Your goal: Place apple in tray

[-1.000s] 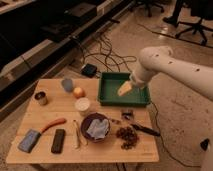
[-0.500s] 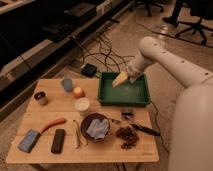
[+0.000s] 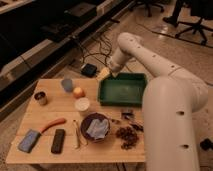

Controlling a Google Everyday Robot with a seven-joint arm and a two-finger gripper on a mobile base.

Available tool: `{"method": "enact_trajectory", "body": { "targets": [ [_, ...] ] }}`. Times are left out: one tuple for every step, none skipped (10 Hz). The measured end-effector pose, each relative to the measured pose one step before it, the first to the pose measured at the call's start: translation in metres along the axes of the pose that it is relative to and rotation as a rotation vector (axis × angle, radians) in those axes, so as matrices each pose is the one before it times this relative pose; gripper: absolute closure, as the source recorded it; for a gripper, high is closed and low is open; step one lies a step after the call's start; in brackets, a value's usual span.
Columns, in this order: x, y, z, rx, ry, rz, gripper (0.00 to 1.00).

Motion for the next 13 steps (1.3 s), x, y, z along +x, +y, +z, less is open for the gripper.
{"method": "enact_trajectory", "body": {
  "targets": [
    [-0.01465, 0.00836, 0.01127, 0.00894, -0.00188, -0.02947, 0.2],
    [-0.01286, 0.00762, 0.01142, 0.01392, -0.00499, -0.02852, 0.2],
    [-0.01086, 0.00611, 0.00987, 0.01864, -0.01295, -0.02315, 0.2],
    [-0.00642, 0.00381, 0.00906, 0.01429, -0.01456, -0.01467, 0.2],
    [-0.00428, 0.00453, 0.01435, 0.01565, -0.01938, -0.01928, 0.2],
    [-0.00126, 0.00389, 0.00918, 0.00687, -0.01345, -0.01513, 0.2],
    [-0.00105, 0.00358, 0.00735, 0.00276, -0.01153, -0.01093, 0.2],
    [-0.00293, 0.00605, 0.01083, -0.00055, -0.00689, -0.01474, 0.2],
    [-0.00758, 0.00938, 0.01214, -0.00593, -0.00899, -0.01738, 0.2],
    [-0.00597, 0.00777, 0.01039, -0.00617, -0.00699, -0.01309, 0.2],
    [-0.00436, 0.00668, 0.00813, -0.0051, -0.00616, -0.00991, 0.2],
    [-0.00119, 0.00451, 0.00952, -0.00495, 0.0009, -0.00325, 0.2],
    [0.00099, 0.0, 0.00534, 0.00052, 0.00518, 0.00236, 0.2]
  ]
}}
